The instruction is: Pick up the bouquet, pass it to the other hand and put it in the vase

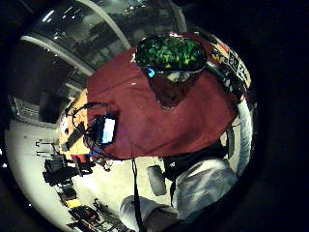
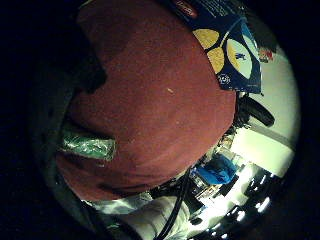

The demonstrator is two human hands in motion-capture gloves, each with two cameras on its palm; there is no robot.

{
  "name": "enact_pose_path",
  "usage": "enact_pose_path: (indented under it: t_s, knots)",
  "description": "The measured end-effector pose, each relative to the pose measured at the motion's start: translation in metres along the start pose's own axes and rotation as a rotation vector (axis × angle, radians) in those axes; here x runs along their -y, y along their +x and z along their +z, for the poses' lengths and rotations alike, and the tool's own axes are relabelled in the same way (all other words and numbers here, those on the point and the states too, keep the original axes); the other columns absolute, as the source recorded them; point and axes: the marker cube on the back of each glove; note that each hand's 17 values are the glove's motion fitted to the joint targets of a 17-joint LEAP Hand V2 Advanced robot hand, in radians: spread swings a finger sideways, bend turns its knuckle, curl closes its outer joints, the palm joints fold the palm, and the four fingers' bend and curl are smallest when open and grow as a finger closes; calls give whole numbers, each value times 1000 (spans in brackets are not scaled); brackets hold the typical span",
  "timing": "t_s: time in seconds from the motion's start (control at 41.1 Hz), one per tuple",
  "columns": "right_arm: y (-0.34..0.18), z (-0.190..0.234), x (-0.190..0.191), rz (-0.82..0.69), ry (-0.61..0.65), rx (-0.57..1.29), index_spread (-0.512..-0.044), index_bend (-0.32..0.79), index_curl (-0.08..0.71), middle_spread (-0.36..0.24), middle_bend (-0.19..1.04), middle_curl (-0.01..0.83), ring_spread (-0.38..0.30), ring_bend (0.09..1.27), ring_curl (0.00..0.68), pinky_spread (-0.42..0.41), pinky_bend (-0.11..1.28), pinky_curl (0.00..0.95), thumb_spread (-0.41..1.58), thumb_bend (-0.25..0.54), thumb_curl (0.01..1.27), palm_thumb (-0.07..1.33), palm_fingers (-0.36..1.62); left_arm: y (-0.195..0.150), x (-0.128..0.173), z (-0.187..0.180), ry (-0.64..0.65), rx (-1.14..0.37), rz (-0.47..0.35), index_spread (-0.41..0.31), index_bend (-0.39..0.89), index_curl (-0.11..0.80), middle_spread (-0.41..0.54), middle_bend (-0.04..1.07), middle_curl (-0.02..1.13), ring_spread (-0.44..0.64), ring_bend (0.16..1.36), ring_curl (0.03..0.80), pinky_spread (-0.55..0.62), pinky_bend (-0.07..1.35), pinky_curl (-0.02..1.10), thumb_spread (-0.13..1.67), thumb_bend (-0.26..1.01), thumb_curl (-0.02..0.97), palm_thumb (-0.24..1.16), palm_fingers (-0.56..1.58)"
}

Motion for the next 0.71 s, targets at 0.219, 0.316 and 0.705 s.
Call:
enact_pose_path:
  t_s: [0.219,0.316,0.705]
  knots:
    - [3,-13,-8,-41,19,86,-199,243,292,-145,458,480,-195,625,408,-216,517,363,1097,167,384,955,1300,-7,-2,-3,-35,-29,-16,80,129,240,246,195,311,390,665,267,340,486,338,1191,-17,244,74,64]
    - [5,-14,8,-44,181,198,-204,186,314,-172,484,499,-212,707,438,-245,573,384,1104,162,391,981,1391,-9,-1,-5,-34,-59,-18,79,132,241,246,194,313,392,664,267,340,485,339,1191,-17,245,74,65]
    - [-9,-72,31,-194,256,996,-211,532,489,-175,728,585,-203,879,520,-257,638,456,905,8,401,897,1499,29,28,-48,135,-371,46,99,109,241,345,176,293,412,707,277,400,478,335,1187,-16,244,69,-32]
